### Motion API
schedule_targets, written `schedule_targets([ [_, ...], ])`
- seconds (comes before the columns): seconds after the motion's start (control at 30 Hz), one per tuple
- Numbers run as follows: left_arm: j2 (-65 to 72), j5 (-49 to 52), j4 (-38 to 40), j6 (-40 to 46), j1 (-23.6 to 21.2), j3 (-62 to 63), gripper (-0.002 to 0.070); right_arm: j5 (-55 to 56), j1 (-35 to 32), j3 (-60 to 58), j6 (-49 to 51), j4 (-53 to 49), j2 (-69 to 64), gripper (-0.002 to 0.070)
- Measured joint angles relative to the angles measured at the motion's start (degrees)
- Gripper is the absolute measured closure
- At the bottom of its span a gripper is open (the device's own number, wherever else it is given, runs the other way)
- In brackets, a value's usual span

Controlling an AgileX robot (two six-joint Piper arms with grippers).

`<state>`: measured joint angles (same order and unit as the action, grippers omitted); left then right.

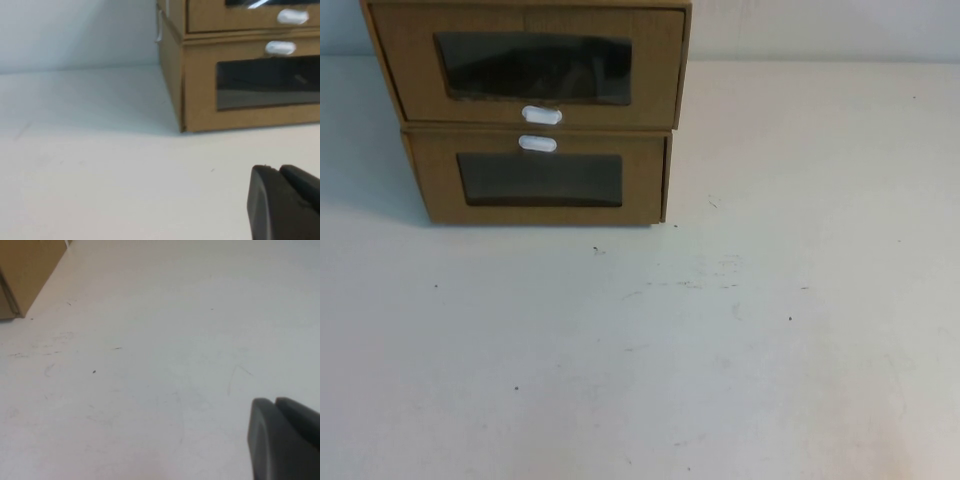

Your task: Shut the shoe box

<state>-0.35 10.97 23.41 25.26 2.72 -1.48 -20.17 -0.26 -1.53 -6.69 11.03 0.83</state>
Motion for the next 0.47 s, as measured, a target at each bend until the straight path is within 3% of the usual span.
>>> schedule_targets([
  [0.07,-0.13,1.52,-11.99,-11.38,0.0,-0.09,0.068,0.0,0.0,0.0,0.0,0.0,0.0,0.0687],
  [0.17,-0.23,4.33,-22.9,-22.07,0.0,-0.09,0.068,0.0,0.0,0.0,0.0,0.0,0.0,0.0687],
  [0.47,-0.23,10.12,-27.08,-25.97,0.0,-0.09,0.068,0.0,0.0,0.0,0.0,0.0,0.0,0.0687],
])
